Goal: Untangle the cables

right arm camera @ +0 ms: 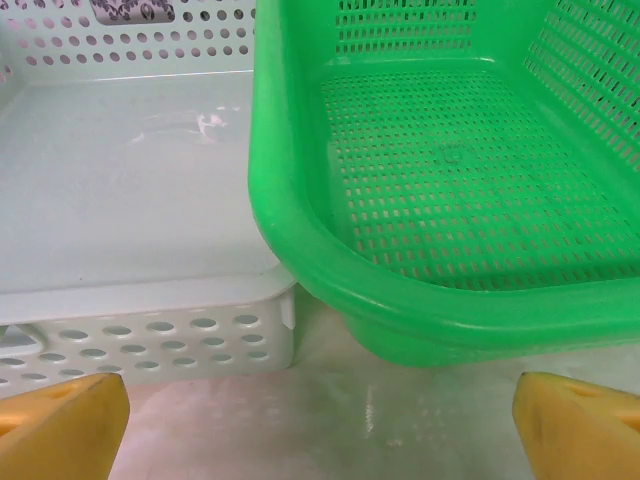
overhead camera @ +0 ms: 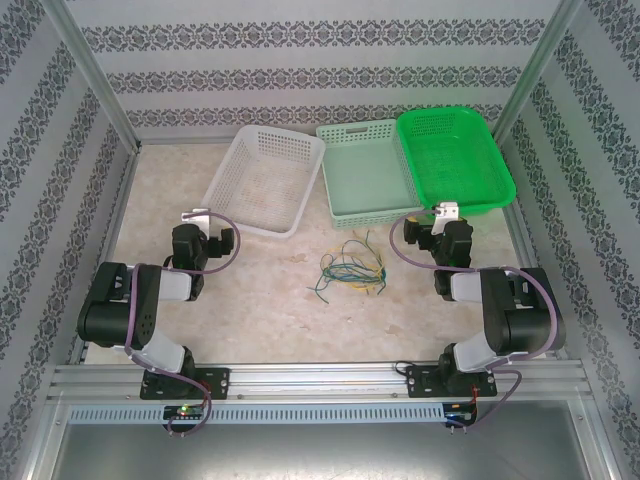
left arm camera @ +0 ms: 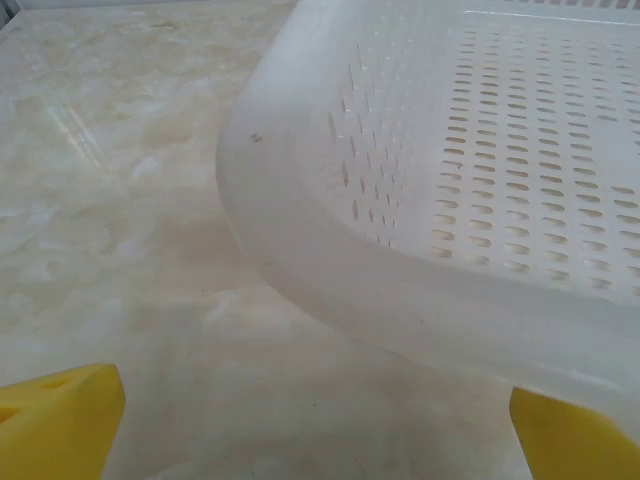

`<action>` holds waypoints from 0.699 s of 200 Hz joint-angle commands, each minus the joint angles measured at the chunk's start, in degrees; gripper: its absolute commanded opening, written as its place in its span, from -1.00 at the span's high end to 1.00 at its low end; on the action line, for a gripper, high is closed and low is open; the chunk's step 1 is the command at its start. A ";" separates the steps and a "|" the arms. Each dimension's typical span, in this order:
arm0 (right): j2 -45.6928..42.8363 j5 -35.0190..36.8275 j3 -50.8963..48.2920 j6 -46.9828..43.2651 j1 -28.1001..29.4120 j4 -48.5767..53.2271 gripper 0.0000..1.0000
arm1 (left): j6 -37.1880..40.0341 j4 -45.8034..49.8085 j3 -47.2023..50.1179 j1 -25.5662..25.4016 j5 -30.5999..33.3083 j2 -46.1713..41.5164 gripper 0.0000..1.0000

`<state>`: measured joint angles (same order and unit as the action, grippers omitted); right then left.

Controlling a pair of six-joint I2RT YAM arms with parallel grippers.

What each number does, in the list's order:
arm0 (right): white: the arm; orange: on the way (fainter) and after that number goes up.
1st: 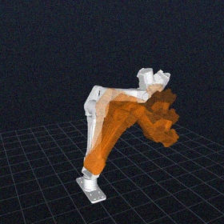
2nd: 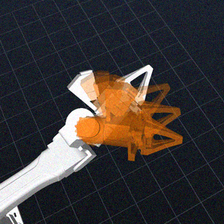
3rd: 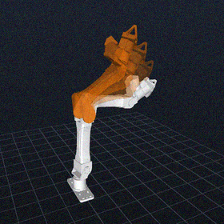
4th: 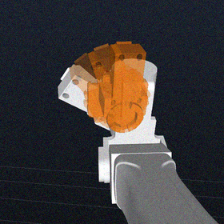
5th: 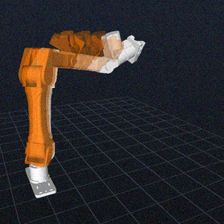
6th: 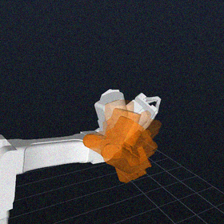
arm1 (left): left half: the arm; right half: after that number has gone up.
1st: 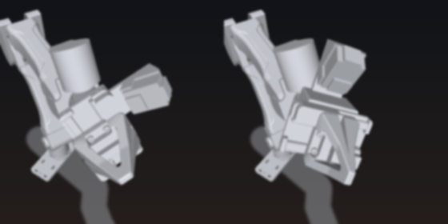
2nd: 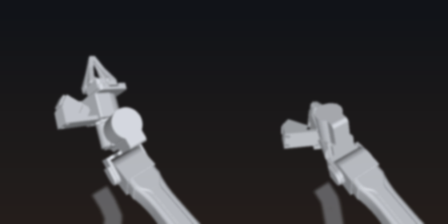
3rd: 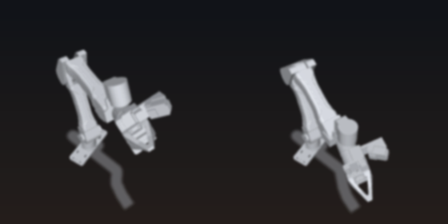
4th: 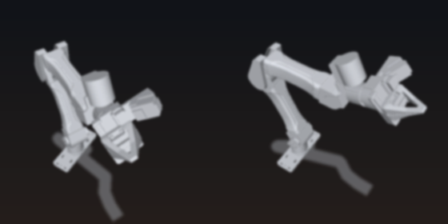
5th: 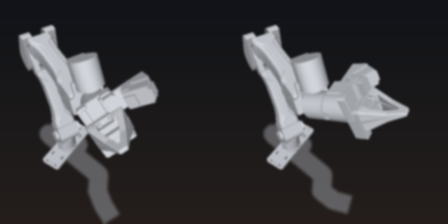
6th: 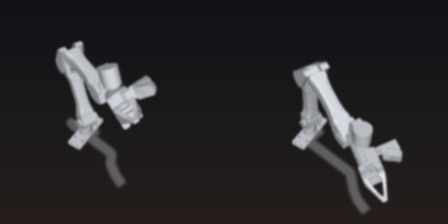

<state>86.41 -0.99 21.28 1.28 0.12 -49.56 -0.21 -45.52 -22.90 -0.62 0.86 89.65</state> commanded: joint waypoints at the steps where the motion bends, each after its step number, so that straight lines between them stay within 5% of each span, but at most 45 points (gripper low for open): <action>1: 0.13 -0.41 0.83 0.20 0.10 -1.59 -0.97 | -0.23 -2.20 -0.84 0.27 -0.07 -0.16 -0.99; 140: 0.26 -1.64 1.12 0.73 -0.53 -1.33 -0.96 | -0.23 -2.19 -0.74 0.36 -0.23 -0.19 -0.99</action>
<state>86.41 -1.13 21.28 1.30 0.10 -49.56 -0.21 -45.52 -22.90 -0.62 0.84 89.65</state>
